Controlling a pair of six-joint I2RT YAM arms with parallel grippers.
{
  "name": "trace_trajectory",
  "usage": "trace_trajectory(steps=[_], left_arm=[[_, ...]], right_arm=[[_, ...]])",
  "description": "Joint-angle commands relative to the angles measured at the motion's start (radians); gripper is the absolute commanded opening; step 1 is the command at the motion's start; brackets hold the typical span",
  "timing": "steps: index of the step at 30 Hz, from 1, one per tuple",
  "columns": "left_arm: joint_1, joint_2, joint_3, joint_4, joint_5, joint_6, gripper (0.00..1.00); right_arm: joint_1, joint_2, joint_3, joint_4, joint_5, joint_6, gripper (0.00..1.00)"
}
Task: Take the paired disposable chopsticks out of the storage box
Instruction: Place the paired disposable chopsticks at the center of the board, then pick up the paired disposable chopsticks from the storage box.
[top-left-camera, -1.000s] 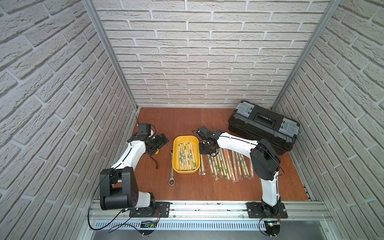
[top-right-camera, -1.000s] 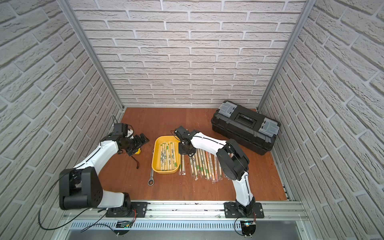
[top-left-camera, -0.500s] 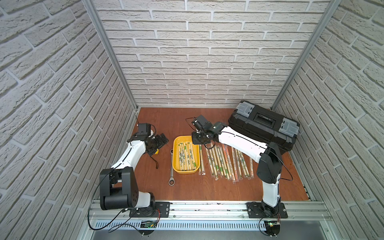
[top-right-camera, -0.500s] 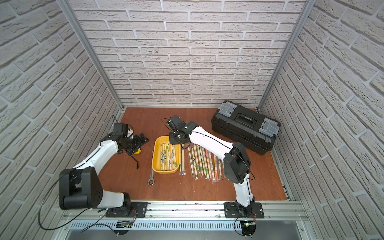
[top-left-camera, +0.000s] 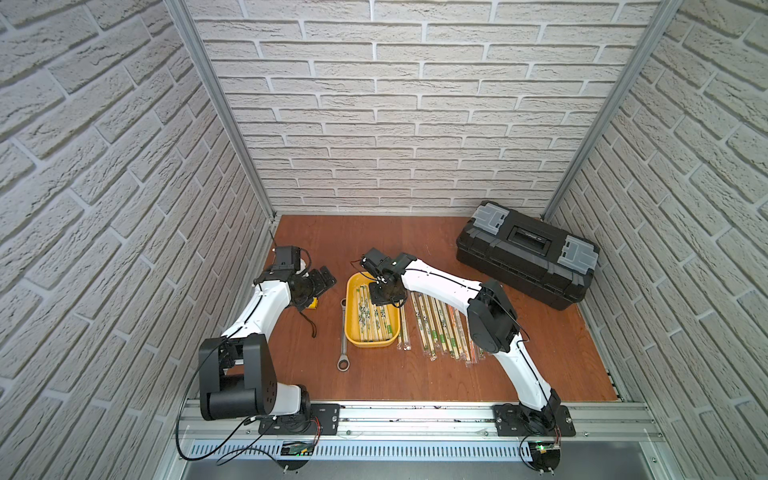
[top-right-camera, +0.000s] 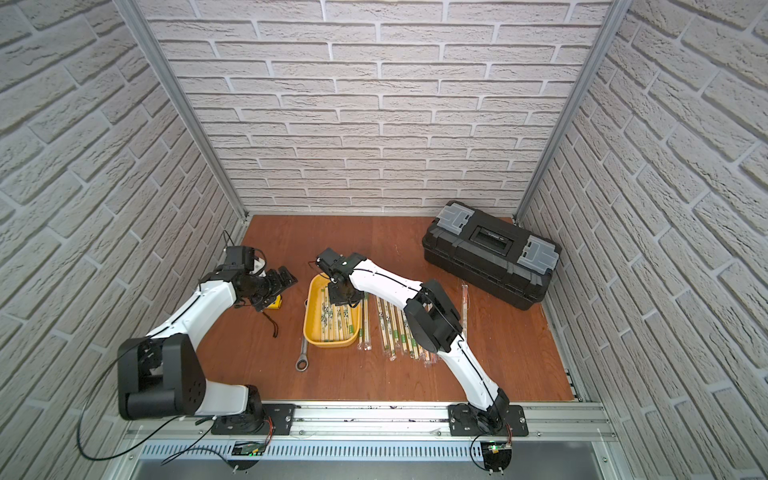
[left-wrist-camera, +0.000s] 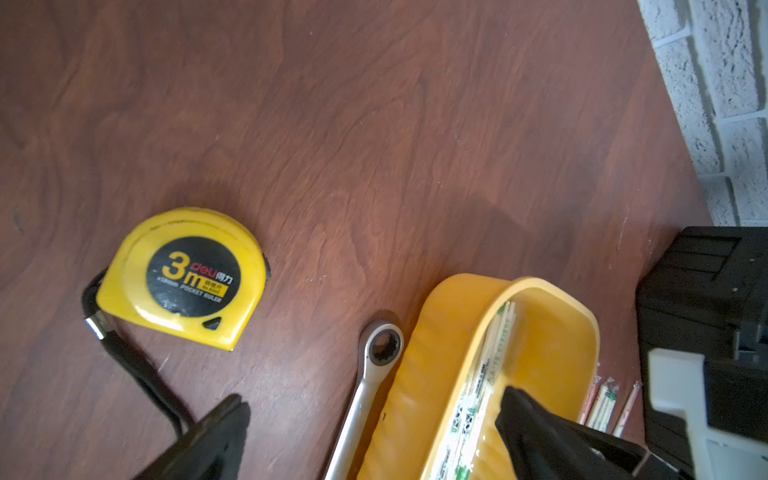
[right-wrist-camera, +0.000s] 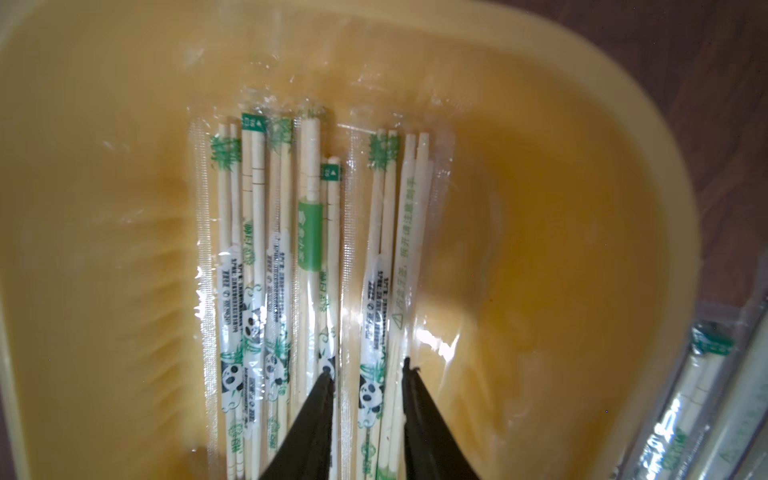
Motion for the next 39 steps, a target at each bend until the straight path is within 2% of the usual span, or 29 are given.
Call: trace_trajectory(steps=[1,23,27,31,39], left_arm=[[0.009,-0.019,0.024,0.004,0.006,0.016,0.98],[0.020,-0.028,-0.009,0.036,0.048,0.002,0.98],[0.020,-0.027,-0.014,0.042,0.054,-0.001,0.98],[0.020,-0.024,-0.015,0.044,0.053,-0.001,0.98],[0.019,-0.017,-0.011,0.039,0.048,-0.001,0.98]], right_arm=[[0.004,0.014,0.051,-0.051,0.061,-0.010,0.30],[-0.001,0.196,0.234,-0.128,0.079,-0.027,0.24],[-0.004,0.218,0.253,-0.137,0.060,-0.023,0.17],[-0.009,0.205,0.254,-0.141,0.048,-0.021,0.05],[-0.013,0.094,0.211,-0.124,0.054,-0.020,0.02]])
